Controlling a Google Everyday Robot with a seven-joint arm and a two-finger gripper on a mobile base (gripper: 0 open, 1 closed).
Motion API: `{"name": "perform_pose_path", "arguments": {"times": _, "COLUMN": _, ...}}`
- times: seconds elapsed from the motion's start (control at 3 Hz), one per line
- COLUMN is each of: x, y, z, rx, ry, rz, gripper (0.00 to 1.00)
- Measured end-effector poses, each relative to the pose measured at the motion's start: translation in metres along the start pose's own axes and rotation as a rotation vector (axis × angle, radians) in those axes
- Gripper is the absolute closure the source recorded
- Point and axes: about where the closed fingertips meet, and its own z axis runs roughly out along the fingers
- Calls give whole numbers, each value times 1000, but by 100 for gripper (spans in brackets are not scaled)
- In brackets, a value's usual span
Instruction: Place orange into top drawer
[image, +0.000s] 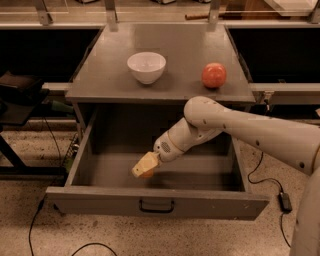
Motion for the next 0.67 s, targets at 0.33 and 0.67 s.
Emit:
{"name": "perform_pose_path", "arguments": {"times": 0.33, "x": 2, "y": -2, "z": -4, "rx": 9, "ry": -14, "rz": 12, "gripper": 0}}
{"name": "perform_pose_path", "arguments": {"times": 0.67, "x": 2, "y": -2, "z": -4, "rx": 9, "ry": -14, "rz": 12, "gripper": 0}}
